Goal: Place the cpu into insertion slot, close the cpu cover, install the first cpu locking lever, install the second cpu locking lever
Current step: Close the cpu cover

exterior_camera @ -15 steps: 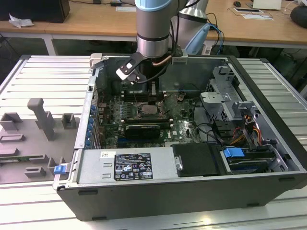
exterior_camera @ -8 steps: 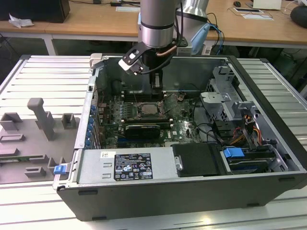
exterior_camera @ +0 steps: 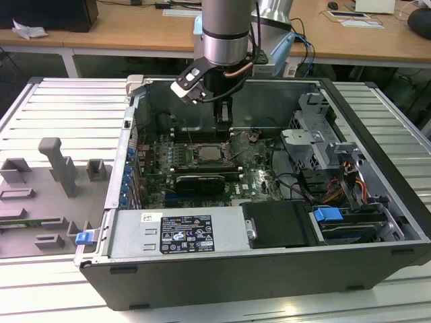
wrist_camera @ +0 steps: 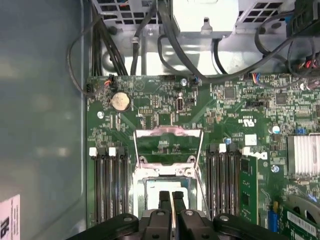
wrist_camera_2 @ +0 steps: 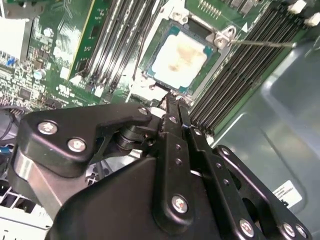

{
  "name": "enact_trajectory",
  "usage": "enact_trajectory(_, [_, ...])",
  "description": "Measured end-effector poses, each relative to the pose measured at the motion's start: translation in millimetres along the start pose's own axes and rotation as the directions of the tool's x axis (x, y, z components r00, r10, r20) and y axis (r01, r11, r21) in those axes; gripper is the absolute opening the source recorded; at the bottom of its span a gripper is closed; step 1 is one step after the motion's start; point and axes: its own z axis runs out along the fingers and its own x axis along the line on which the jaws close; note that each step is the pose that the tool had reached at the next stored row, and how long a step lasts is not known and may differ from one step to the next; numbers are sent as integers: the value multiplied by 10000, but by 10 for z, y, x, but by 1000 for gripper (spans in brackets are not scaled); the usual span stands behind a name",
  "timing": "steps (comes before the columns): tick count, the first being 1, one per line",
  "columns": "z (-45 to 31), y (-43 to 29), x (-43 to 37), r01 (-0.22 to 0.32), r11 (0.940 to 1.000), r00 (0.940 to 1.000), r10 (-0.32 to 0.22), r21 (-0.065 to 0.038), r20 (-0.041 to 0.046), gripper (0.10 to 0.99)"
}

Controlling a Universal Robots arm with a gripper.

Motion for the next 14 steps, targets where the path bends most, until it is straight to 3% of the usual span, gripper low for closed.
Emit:
enact_trajectory(3, [-69,19,1,1,10000,10000,-1,-1,1,161])
enact_trajectory(8, [-65,160,5,12,10000,10000,-12,1,1,161])
enact_trajectory(11, [-61,220,7,338,9994,9994,-338,5,-14,161])
enact_trajectory(14, [-44,341,23,527,9986,9986,-527,8,-25,161])
